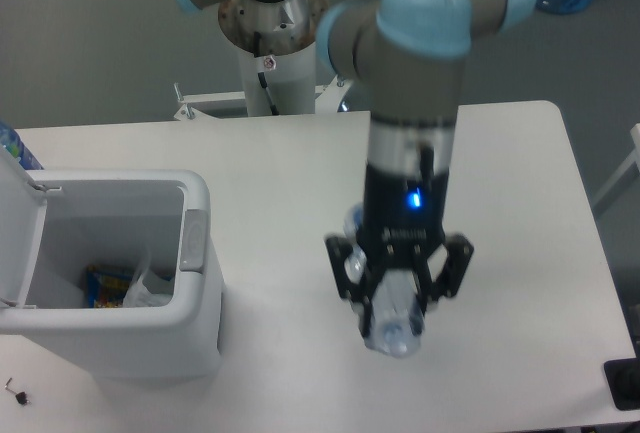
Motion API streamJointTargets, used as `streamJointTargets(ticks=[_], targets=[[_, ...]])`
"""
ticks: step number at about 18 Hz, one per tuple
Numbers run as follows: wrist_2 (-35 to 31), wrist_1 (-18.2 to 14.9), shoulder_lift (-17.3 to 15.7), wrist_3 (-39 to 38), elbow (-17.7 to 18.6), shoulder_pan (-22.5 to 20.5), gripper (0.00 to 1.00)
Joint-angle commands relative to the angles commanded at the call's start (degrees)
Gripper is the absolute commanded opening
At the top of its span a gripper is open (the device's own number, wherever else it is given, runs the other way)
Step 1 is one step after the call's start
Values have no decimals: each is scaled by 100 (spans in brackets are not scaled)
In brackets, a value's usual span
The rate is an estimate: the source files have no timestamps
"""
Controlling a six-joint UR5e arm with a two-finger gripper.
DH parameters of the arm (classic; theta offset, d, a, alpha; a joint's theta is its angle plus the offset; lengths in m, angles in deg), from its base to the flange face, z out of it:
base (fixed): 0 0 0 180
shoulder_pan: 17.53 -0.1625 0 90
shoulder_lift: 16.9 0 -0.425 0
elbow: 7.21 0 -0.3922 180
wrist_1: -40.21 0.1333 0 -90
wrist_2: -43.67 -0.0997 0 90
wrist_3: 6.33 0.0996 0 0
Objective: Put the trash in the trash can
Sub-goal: 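Lift the bottle and carry it over the white bin, then lower the bottle into the bin and open the gripper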
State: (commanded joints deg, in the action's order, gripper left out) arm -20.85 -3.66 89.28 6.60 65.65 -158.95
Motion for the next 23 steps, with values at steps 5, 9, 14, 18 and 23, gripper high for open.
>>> streamJointTargets(ticks=[5,9,14,18,23], targets=[[27,36,-317,79,70,430,54],[27,36,-370,88,79,913,54],[36,36,-388,96,97,1266,54],[27,45,-326,140,44,1459,54],[18,36,-229,255,167,1697,54]])
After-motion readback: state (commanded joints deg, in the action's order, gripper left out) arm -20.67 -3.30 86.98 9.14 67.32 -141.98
